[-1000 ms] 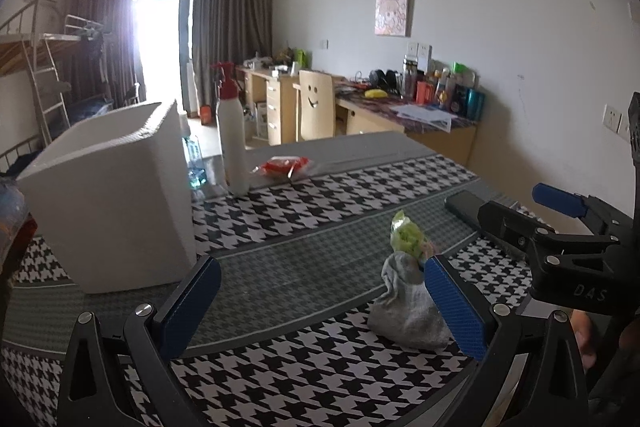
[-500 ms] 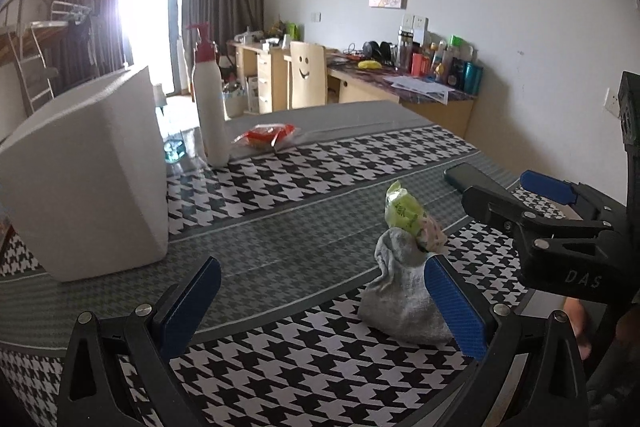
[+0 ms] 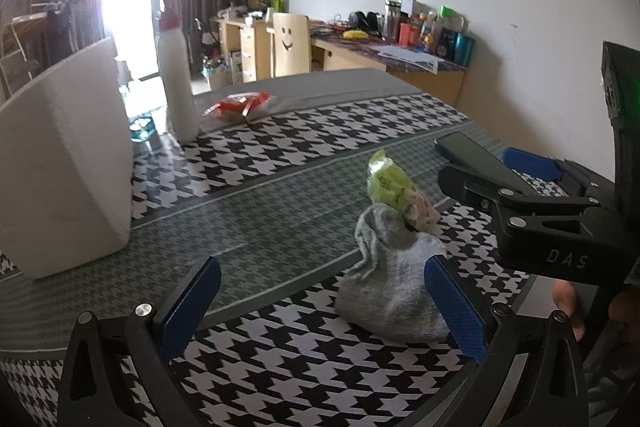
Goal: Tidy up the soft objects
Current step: 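Move the left tool down toward the grey sock, then close the left gripper on the grey sock while the right tool approaches the green packet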
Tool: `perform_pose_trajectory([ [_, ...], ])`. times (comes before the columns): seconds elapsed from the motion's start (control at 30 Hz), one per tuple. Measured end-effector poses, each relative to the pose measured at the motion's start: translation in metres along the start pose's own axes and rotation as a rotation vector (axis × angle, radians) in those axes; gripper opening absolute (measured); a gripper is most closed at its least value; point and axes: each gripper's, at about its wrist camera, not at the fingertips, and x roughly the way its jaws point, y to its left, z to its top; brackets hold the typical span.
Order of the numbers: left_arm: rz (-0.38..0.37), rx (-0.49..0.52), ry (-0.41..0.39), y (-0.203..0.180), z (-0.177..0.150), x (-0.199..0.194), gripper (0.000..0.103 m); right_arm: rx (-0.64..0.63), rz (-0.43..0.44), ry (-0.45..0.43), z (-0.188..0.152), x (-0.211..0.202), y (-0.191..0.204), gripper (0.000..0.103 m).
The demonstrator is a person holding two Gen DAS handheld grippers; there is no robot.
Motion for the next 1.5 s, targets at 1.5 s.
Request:
perform_pose_trajectory([
  [1.5,0.100,0.033,0.166,-0.019,-0.008,0.056,0.094,-0.047,0.041,0.113,-0.002,0.038,-0.018,0.101],
])
